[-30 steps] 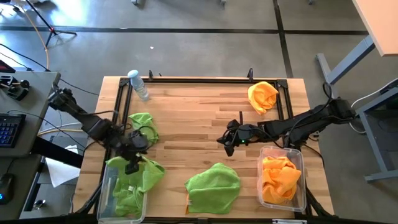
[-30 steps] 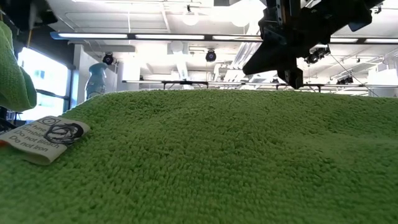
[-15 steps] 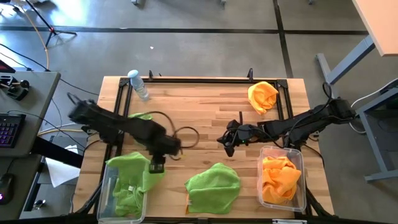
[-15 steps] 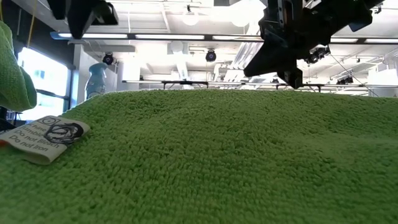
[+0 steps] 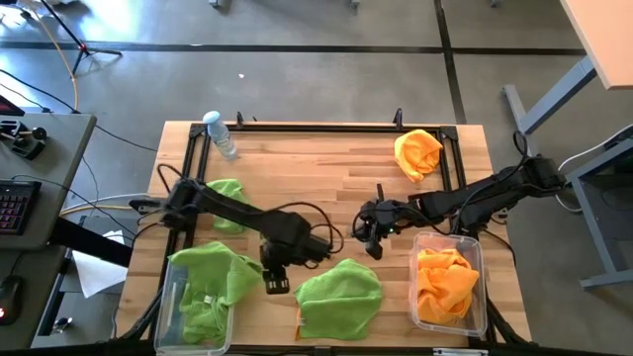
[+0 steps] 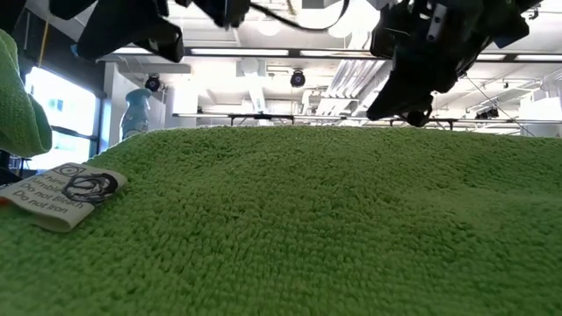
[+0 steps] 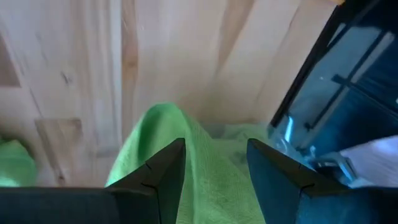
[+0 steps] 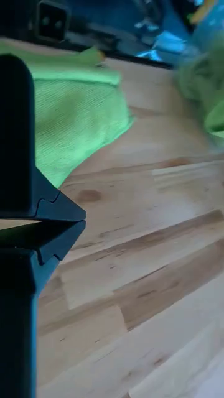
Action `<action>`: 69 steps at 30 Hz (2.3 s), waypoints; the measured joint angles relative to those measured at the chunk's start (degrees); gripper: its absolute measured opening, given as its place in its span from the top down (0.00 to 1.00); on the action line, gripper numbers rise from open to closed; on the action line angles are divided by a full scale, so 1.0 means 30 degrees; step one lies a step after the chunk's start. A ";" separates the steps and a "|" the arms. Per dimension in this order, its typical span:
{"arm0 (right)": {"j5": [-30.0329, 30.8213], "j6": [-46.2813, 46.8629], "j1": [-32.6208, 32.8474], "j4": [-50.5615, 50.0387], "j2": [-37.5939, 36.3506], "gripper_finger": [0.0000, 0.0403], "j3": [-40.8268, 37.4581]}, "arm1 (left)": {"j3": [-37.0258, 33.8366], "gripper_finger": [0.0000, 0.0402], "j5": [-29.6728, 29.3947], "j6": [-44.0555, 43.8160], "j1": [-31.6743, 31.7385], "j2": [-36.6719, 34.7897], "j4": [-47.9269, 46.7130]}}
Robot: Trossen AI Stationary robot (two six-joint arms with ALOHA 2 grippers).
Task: Sort microfiber towel by color & place in baskets
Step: Put the green towel into the left transparent bin
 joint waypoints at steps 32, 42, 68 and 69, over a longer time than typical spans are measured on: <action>-0.1035 -0.1380 0.0000 -0.0384 0.0000 1.00 0.0007 | -0.0594 0.61 -0.2748 -0.1703 -0.3097 0.1436 -0.0190; -0.1028 -0.1227 0.0000 -0.0189 0.0000 1.00 0.0007 | -0.0594 0.81 -0.4181 -0.1728 -0.3767 0.1436 -0.0190; -0.0136 0.0251 0.0000 -0.0004 0.0000 1.00 0.0007 | -0.0602 1.00 -1.0777 -1.2161 -0.6235 -0.9275 -0.0204; 0.0088 0.0495 0.0000 0.0082 0.0000 1.00 0.0007 | -0.0602 1.00 -1.0524 -1.2432 -0.6636 -0.9511 -0.0204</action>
